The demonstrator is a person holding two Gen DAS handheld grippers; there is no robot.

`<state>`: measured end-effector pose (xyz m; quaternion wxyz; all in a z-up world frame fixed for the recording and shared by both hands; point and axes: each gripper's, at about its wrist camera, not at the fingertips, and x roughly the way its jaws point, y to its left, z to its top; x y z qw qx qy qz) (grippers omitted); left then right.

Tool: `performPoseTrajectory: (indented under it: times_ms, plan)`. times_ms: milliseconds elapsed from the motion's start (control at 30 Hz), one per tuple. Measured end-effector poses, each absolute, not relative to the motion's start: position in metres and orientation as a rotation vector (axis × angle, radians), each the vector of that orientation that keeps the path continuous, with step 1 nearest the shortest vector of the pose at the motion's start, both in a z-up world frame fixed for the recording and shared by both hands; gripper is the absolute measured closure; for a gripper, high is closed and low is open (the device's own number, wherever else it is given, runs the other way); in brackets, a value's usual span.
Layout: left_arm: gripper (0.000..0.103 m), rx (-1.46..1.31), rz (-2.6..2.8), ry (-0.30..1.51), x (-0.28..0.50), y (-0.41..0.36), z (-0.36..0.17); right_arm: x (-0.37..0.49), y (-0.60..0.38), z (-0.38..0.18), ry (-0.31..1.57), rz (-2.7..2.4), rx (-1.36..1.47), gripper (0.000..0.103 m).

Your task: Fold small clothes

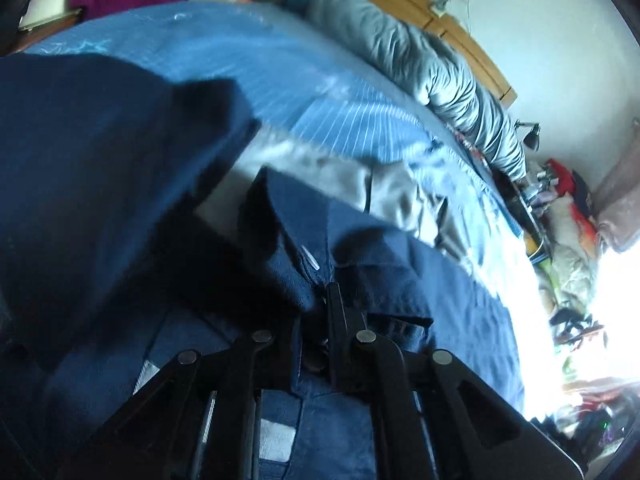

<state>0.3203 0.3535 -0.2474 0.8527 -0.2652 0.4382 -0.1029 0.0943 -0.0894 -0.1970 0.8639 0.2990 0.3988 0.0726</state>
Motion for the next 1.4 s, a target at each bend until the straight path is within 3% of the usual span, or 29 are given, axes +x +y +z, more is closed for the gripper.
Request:
performPoseTrajectory:
  times_ms: [100, 133, 167, 267, 433, 500, 600, 700, 833, 1033, 1267, 1333, 1400]
  plan:
    - [0.094, -0.562, -0.212, 0.937, 0.319, 0.352, -0.259, 0.114, -0.097, -0.22, 0.898, 0.135, 0.691, 0.054]
    - [0.093, -0.572, -0.213, 0.929, 0.318, 0.353, -0.262, 0.117, -0.098, -0.224, 0.904, 0.129, 0.678, 0.067]
    - [0.09, -0.579, -0.212, 0.926, 0.318, 0.354, -0.264, 0.117, -0.098, -0.224, 0.902, 0.125, 0.649, 0.073]
    - [0.084, -0.59, -0.212, 0.924, 0.318, 0.358, -0.268, 0.11, -0.093, -0.22, 0.908, 0.128, 0.579, 0.074]
    - [0.077, -0.573, -0.228, 0.875, 0.297, 0.387, -0.244, 0.099, -0.075, -0.181, 0.844, 0.088, 0.393, 0.069]
    - [0.067, -0.584, -0.207, 0.841, 0.281, 0.415, -0.235, 0.1, -0.066, -0.172, 0.814, 0.108, 0.369, 0.065]
    - [0.059, -0.63, -0.116, 0.82, 0.262, 0.475, -0.236, 0.104, -0.048, -0.177, 0.84, 0.137, 0.361, 0.064]
    - [0.059, -0.707, 0.034, 0.806, 0.246, 0.55, -0.248, 0.102, -0.028, -0.178, 0.857, 0.166, 0.368, 0.06]
    - [0.056, -0.784, 0.165, 0.801, 0.242, 0.636, -0.267, 0.097, -0.004, -0.177, 0.858, 0.187, 0.357, 0.044]
    - [0.053, -0.789, 0.16, 0.787, 0.283, 0.691, -0.275, 0.111, 0.027, -0.181, 0.894, 0.2, 0.317, 0.043]
    - [0.055, -0.838, 0.185, 0.751, 0.327, 0.734, -0.287, 0.127, 0.053, -0.184, 0.908, 0.215, 0.292, 0.043]
    - [0.06, -0.833, 0.19, 0.75, 0.339, 0.74, -0.288, 0.13, 0.059, -0.186, 0.918, 0.221, 0.286, 0.043]
    - [0.072, -0.815, 0.191, 0.76, 0.347, 0.742, -0.288, 0.132, 0.063, -0.187, 0.921, 0.226, 0.286, 0.043]
